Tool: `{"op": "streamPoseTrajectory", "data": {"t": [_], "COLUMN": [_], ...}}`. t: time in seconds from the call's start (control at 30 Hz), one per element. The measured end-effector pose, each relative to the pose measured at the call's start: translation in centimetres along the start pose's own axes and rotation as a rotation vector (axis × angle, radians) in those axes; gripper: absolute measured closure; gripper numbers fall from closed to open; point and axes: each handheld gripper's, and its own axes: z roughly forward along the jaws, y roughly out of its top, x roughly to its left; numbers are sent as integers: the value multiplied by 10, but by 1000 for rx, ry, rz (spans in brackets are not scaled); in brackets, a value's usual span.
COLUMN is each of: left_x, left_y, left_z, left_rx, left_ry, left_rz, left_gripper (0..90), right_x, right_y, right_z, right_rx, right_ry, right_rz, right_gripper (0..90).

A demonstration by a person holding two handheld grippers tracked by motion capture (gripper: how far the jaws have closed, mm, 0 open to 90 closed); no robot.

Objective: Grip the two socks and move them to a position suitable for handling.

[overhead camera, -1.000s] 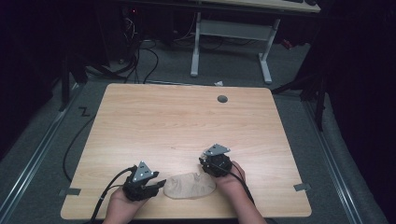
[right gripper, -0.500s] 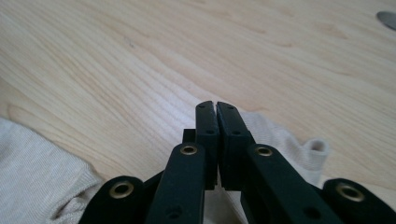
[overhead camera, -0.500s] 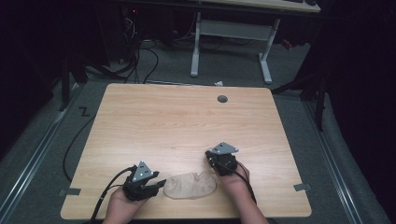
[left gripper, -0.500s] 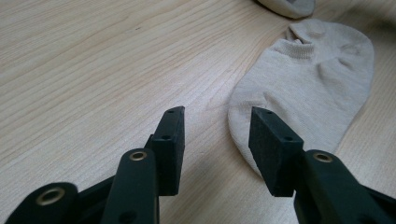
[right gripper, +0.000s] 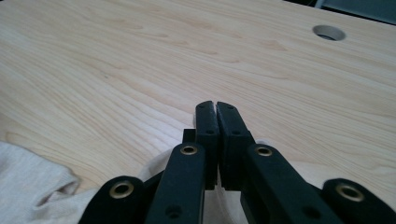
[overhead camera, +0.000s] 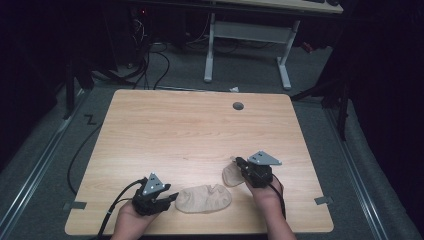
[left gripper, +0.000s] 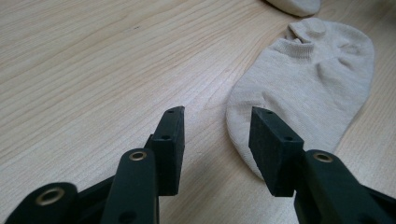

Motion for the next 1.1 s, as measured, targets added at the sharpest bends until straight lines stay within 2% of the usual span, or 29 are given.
{"op": "streamPoseTrajectory", "data": {"t": [0.27, 0.37, 0.4, 0.57, 0.6, 0.63, 0.67, 0.7, 0.8, 0.9, 0.97, 1.1], "left_x": [0, 0, 0, 0, 0, 0, 0, 0, 0, 0, -1, -2], "left_y": [0, 0, 0, 0, 0, 0, 0, 0, 0, 0, 0, 1], "left_z": [1, 0, 0, 0, 0, 0, 0, -1, -1, 0, 2, 2], "left_rx": [-4, -3, -3, -9, -9, -9, -8, -8, -8, -5, -3, -3], "left_ry": [-3, -4, -5, -7, -7, -7, -9, -11, -13, -11, -10, -7], "left_rz": [0, 2, 1, 4, 4, 3, 1, -1, -2, -3, -4, 3], "left_gripper": [559, 559, 559, 560, 560, 560, 560, 560, 560, 560, 559, 559], "right_x": [-19, -29, -29, -47, -47, -53, -53, -60, -66, -67, -62, -55], "right_y": [-7, -13, -13, -23, -23, -27, -27, -32, -37, -38, -39, -40], "right_z": [-13, -17, -17, -26, -26, -29, -29, -31, -36, -39, -38, -35], "right_rx": [-16, -6, -6, 1, 1, 8, 8, 22, 28, 21, 33, 53], "right_ry": [-48, -86, -86, -145, -145, -177, -177, -203, -230, -222, -186, -151], "right_rz": [42, 49, 49, 84, 84, 87, 87, 110, 121, 128, 109, 87], "right_gripper": [881, 880, 880, 880, 880, 869, 869, 816, 799, 785, 767, 761]}}
